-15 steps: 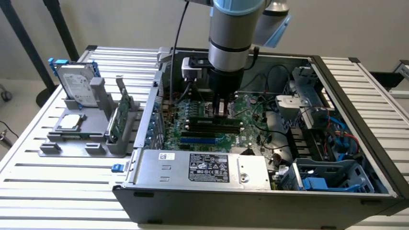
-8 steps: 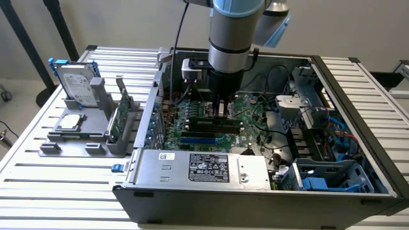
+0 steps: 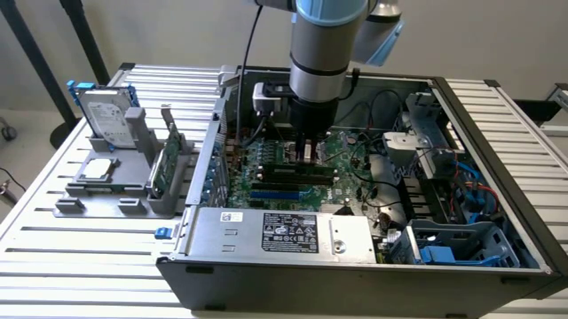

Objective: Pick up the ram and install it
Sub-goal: 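Insert the ram into the slot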

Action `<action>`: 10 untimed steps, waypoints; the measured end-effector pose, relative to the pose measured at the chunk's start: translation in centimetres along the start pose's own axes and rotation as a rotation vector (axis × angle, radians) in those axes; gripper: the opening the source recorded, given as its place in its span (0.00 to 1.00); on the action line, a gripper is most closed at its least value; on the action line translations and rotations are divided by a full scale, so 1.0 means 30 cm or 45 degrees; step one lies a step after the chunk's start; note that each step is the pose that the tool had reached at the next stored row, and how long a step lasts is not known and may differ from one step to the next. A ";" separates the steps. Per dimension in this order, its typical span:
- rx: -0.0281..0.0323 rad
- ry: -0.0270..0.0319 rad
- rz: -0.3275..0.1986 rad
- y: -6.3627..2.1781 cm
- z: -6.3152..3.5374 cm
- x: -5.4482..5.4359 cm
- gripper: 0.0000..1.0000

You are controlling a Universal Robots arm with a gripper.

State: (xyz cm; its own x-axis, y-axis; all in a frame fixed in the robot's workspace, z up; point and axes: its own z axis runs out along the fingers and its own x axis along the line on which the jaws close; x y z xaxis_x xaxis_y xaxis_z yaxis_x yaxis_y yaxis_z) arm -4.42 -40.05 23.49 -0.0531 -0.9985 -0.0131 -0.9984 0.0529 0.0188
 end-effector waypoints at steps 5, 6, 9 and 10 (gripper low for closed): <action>0.0000 0.0000 0.000 0.000 0.005 0.000 0.14; 0.0000 0.0001 0.000 0.000 0.006 0.000 0.14; 0.0000 0.0001 0.000 -0.001 0.009 0.000 0.14; -0.0001 0.0001 0.000 -0.001 0.010 0.000 0.14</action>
State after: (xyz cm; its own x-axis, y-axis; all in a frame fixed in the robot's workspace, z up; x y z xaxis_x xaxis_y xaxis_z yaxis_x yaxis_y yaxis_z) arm -4.40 -40.05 23.21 -0.0531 -0.9985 -0.0130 -0.9984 0.0529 0.0189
